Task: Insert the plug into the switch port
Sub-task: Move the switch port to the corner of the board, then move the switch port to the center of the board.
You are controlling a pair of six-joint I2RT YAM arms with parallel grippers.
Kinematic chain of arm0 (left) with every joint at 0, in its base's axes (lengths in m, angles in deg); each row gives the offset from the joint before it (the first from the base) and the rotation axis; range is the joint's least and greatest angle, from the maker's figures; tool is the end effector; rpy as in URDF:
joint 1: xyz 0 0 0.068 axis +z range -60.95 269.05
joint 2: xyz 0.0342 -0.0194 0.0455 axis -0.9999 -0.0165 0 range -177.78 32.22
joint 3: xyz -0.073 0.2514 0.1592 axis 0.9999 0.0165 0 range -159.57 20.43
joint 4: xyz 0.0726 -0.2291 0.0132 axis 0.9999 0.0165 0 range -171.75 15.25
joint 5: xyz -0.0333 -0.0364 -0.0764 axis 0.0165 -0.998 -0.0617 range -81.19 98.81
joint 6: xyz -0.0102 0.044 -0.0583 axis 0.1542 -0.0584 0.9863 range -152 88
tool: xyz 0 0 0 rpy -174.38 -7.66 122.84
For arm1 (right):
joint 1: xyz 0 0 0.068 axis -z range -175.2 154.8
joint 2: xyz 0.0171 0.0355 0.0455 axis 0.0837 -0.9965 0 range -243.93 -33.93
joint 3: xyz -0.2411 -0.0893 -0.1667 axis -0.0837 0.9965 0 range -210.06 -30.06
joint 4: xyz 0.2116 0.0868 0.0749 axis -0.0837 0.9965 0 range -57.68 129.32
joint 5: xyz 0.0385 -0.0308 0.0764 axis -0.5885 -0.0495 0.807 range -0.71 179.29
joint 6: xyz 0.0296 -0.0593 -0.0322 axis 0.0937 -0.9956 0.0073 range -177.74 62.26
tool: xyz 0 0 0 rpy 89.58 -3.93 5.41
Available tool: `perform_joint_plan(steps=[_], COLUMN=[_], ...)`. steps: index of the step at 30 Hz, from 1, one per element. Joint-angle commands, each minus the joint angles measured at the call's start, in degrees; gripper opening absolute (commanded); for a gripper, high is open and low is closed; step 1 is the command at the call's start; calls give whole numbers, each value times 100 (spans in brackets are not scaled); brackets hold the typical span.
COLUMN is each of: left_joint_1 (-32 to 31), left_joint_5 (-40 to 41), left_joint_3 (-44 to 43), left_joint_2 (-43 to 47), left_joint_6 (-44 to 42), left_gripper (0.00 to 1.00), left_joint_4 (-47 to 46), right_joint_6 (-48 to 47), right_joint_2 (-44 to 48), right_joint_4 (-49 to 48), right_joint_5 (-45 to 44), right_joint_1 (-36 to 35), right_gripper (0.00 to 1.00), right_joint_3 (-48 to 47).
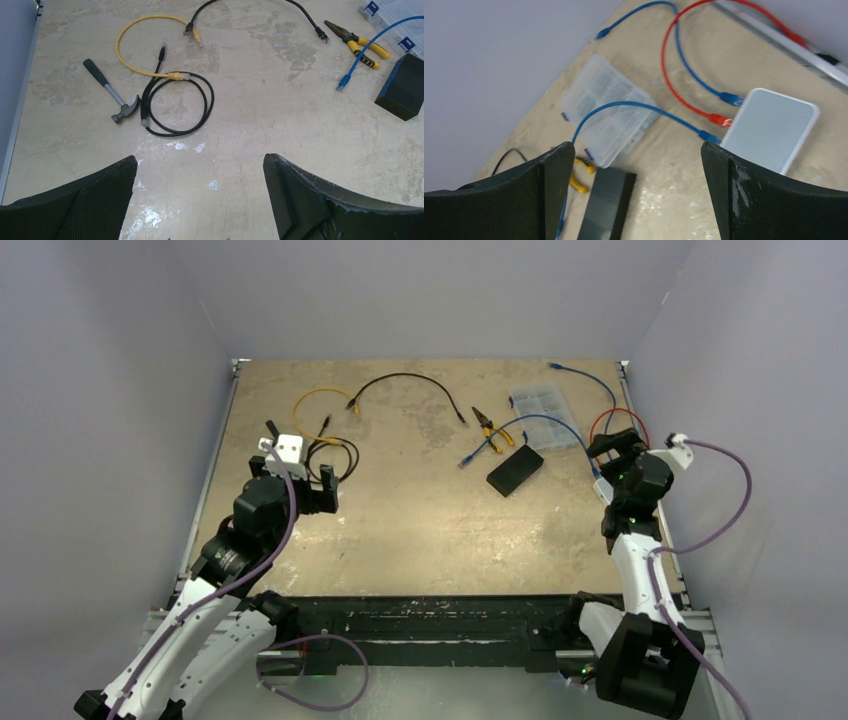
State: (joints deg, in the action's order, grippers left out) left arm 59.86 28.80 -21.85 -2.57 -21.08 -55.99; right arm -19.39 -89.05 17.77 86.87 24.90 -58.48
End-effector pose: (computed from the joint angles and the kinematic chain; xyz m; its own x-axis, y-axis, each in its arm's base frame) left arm 0.1090 -0.0368 0.3310 -0.3018 -0.0353 -0.9527 0.1201 0.9899 -0.0747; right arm 0.1941 -0.0738 0.2835 0.0821 0.6301 -0.7722 0.4222 0.6799 0.5996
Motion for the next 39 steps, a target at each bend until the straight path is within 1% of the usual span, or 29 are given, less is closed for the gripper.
perform_joint_plan(steps=[1,8,11,16,19,23,31,39], left_joint_1=[71,106,141,183,202,229,247,256], left_joint_5=[103,303,355,357,335,281,184,78], left_joint_3=[18,27,36,36,36,36,45,58], left_joint_2=[5,57,85,30,-6,-28,59,116], left_joint_6=[-21,2,-2,-4,-10,-11,-10,-18], left_gripper=[96,96,96,96,96,96,96,96], left_joint_4=[-161,-144,-160,-159,-163,-170,-194,-217], right_joint_6=[-661,-1111,-1301,-1317,-1115,-773,4,702], right_joint_2=[-69,-549,-991,-1774,-2150,-2529,-3500,-4732], right_joint_4=[138,472,804,960,1077,1192,1436,2492], right_joint_5=[-462,-426,-585,-720,-1163,-1964,-2666,-3295], right_joint_1=[-920,-1677,-2031,-2484,-2822,-3255,-3798,-4087], right_gripper=[99,98,99,99,99,99,99,99], right_joint_3=[-470,-772,-985,-1139,-1297,-1575,-2234,-3118])
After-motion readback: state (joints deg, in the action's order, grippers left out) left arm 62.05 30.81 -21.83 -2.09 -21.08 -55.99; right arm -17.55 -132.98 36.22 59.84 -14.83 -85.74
